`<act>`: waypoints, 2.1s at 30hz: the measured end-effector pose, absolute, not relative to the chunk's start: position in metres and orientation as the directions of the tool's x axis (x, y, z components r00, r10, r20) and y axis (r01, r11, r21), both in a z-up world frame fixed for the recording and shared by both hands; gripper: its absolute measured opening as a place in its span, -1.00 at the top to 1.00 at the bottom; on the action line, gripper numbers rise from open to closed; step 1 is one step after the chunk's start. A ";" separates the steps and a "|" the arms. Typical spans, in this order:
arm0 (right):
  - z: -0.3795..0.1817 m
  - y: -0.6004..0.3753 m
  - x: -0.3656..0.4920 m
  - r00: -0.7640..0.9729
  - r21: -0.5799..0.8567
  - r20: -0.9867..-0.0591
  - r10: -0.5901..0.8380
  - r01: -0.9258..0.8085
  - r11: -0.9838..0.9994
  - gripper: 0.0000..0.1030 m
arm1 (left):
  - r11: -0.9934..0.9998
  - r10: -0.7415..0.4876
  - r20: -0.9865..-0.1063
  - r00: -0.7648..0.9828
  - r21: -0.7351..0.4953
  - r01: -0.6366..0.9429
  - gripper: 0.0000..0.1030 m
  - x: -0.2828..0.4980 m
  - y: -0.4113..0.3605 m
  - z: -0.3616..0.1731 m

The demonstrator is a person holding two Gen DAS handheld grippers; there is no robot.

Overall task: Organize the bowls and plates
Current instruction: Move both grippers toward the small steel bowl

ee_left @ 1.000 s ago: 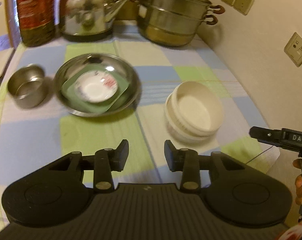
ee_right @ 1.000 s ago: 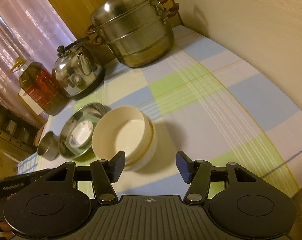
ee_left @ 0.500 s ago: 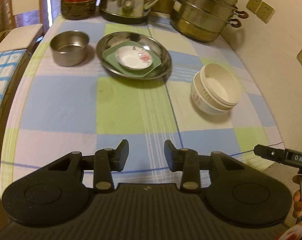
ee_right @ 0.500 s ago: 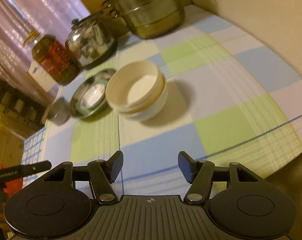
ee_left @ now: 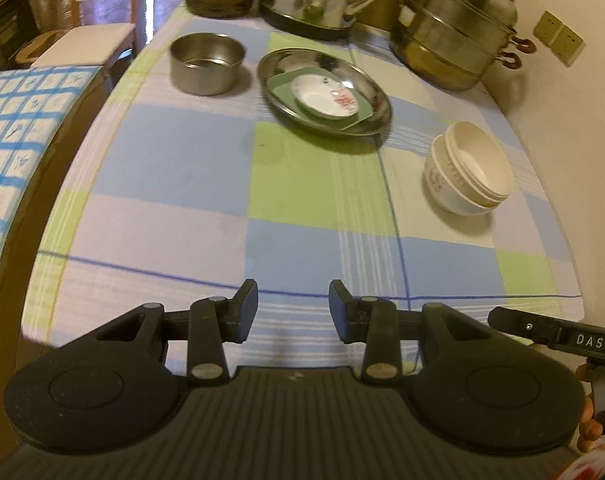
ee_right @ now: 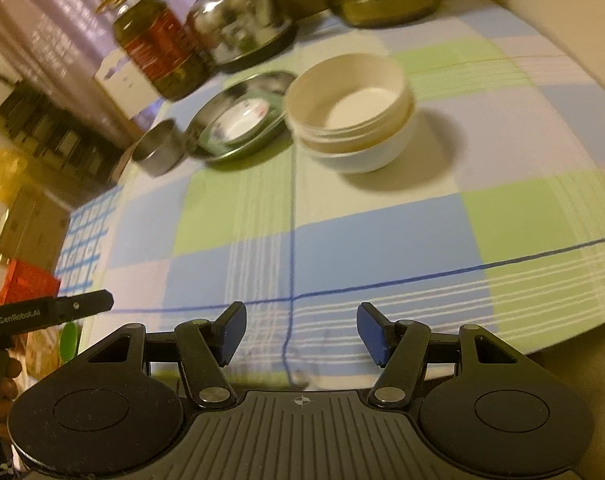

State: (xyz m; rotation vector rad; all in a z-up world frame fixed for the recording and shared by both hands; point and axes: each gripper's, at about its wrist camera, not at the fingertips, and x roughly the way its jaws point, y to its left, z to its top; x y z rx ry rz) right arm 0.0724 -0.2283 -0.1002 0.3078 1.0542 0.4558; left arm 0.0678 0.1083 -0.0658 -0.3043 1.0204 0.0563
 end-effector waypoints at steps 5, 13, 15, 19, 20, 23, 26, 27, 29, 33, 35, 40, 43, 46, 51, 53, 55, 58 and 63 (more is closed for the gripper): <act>-0.106 -0.203 0.074 0.366 0.447 -0.771 0.522 -0.273 0.852 -0.19 | 0.949 -0.064 -0.851 0.521 -0.214 -0.233 0.33 0.056 0.121 -0.067; -0.106 -0.162 0.088 0.344 0.437 -0.769 0.539 -0.332 0.836 -0.19 | 0.945 -0.034 -0.853 0.521 -0.197 -0.261 0.33 0.068 0.155 -0.069; -0.104 -0.151 0.094 0.346 0.433 -0.767 0.540 -0.342 0.834 -0.19 | 0.946 -0.032 -0.851 0.524 -0.195 -0.259 0.32 0.074 0.164 -0.069; -0.103 -0.130 0.108 0.347 0.431 -0.765 0.543 -0.350 0.832 -0.19 | 0.948 -0.027 -0.850 0.526 -0.188 -0.256 0.33 0.091 0.182 -0.070; -0.104 -0.124 0.112 0.346 0.432 -0.765 0.543 -0.349 0.831 -0.19 | 0.949 -0.026 -0.850 0.526 -0.186 -0.254 0.33 0.095 0.187 -0.071; -0.105 -0.106 0.126 0.344 0.434 -0.766 0.544 -0.348 0.831 -0.19 | 0.950 -0.023 -0.851 0.524 -0.182 -0.252 0.33 0.108 0.203 -0.073; -0.105 -0.084 0.141 0.349 0.431 -0.761 0.547 -0.358 0.828 -0.19 | 0.953 -0.019 -0.851 0.526 -0.175 -0.248 0.33 0.123 0.220 -0.076; -0.105 -0.077 0.146 0.352 0.429 -0.760 0.546 -0.361 0.828 -0.19 | 0.954 -0.017 -0.850 0.526 -0.172 -0.246 0.33 0.127 0.224 -0.077; -0.106 -0.062 0.158 0.358 0.423 -0.759 0.543 -0.364 0.830 -0.19 | 0.957 -0.014 -0.849 0.528 -0.164 -0.239 0.33 0.140 0.234 -0.078; -0.106 -0.033 0.183 0.372 0.428 -0.747 0.552 -0.368 0.826 -0.19 | 0.964 -0.009 -0.841 0.540 -0.151 -0.218 0.33 0.166 0.253 -0.082; -0.107 -0.020 0.195 0.382 0.426 -0.741 0.552 -0.369 0.826 -0.19 | 0.969 -0.006 -0.837 0.547 -0.141 -0.205 0.33 0.180 0.261 -0.083; -0.109 0.009 0.224 0.414 0.427 -0.723 0.553 -0.362 0.829 -0.18 | 0.976 -0.010 -0.828 0.561 -0.129 -0.173 0.33 0.215 0.276 -0.088; -0.111 0.022 0.243 0.431 0.432 -0.716 0.550 -0.346 0.833 -0.17 | 0.980 -0.014 -0.824 0.566 -0.123 -0.155 0.33 0.237 0.285 -0.091; -0.111 0.033 0.262 0.453 0.430 -0.711 0.538 -0.324 0.842 -0.06 | 0.983 -0.022 -0.819 0.573 -0.121 -0.136 0.33 0.258 0.294 -0.095; -0.113 0.049 0.289 0.479 0.435 -0.702 0.526 -0.295 0.850 0.08 | 0.983 -0.040 -0.813 0.582 -0.136 -0.123 0.34 0.289 0.302 -0.099; -0.115 0.056 0.298 0.487 0.429 -0.700 0.521 -0.296 0.853 0.14 | 0.984 -0.047 -0.808 0.587 -0.140 -0.114 0.34 0.301 0.303 -0.102; -0.118 0.061 0.303 0.492 0.423 -0.702 0.515 -0.294 0.857 0.20 | 0.985 -0.048 -0.809 0.586 -0.137 -0.109 0.35 0.313 0.305 -0.106; -0.124 0.070 0.314 0.496 0.417 -0.703 0.509 -0.291 0.861 0.33 | 0.985 -0.045 -0.812 0.582 -0.134 -0.111 0.39 0.327 0.308 -0.111; -0.131 0.081 0.330 0.503 0.404 -0.713 0.489 -0.276 0.872 0.43 | 0.985 -0.050 -0.818 0.573 -0.134 -0.105 0.49 0.348 0.312 -0.120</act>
